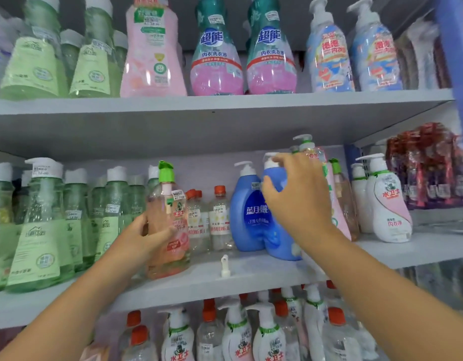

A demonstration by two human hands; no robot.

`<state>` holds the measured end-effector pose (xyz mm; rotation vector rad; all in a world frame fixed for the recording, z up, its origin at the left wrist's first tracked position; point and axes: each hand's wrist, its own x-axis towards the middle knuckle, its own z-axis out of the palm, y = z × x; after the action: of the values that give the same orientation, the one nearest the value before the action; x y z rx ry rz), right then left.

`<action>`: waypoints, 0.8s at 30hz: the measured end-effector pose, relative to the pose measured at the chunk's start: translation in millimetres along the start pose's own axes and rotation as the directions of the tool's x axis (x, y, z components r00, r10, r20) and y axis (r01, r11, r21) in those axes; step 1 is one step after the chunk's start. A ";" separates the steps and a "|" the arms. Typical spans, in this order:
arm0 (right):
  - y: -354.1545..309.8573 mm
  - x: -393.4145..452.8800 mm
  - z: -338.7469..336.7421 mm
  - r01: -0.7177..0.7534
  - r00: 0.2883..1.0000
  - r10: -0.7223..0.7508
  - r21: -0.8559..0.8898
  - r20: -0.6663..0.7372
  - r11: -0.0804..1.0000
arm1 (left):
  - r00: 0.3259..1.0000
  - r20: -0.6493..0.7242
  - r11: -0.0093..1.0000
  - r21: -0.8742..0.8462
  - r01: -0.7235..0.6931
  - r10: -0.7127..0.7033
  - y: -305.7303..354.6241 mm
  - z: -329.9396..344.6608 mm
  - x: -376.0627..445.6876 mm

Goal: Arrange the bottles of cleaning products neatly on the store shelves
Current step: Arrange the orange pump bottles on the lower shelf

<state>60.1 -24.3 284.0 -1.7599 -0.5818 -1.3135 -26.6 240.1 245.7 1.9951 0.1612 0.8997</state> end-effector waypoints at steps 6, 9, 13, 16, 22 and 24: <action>23.8 -4.0 4.6 -0.364 0.836 0.398 -0.160 0.379 0.917 | 0.997 0.074 0.991 -0.136 0.006 0.004 -2.9 0.6 4.1; 15.3 -7.9 6.6 -0.257 0.895 0.329 -0.253 0.303 0.933 | 0.996 0.088 0.984 -0.179 0.001 0.015 -2.8 -2.1 3.5; 2.0 -13.1 1.1 -0.239 0.894 0.270 -0.130 0.357 0.962 | 0.984 0.172 0.975 -0.223 -0.003 0.043 -0.3 -1.2 0.2; -9.8 -15.0 2.3 -0.277 0.855 0.250 -0.006 0.454 0.961 | 0.973 0.214 0.963 -0.268 -0.029 0.088 6.1 2.6 -5.0; 1.8 -19.9 35.0 -0.473 0.683 0.162 0.262 0.713 0.841 | 0.952 0.276 0.928 -0.373 -0.019 0.130 3.4 2.4 -4.3; 11.4 -20.1 31.9 -0.448 0.737 0.183 0.268 0.651 0.853 | 0.948 0.285 0.915 -0.403 -0.015 0.141 2.6 2.6 -4.8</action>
<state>79.3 -1.4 258.3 -1.7964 -0.7879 -0.3108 -29.0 234.7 244.3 1.7363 -0.2652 0.5977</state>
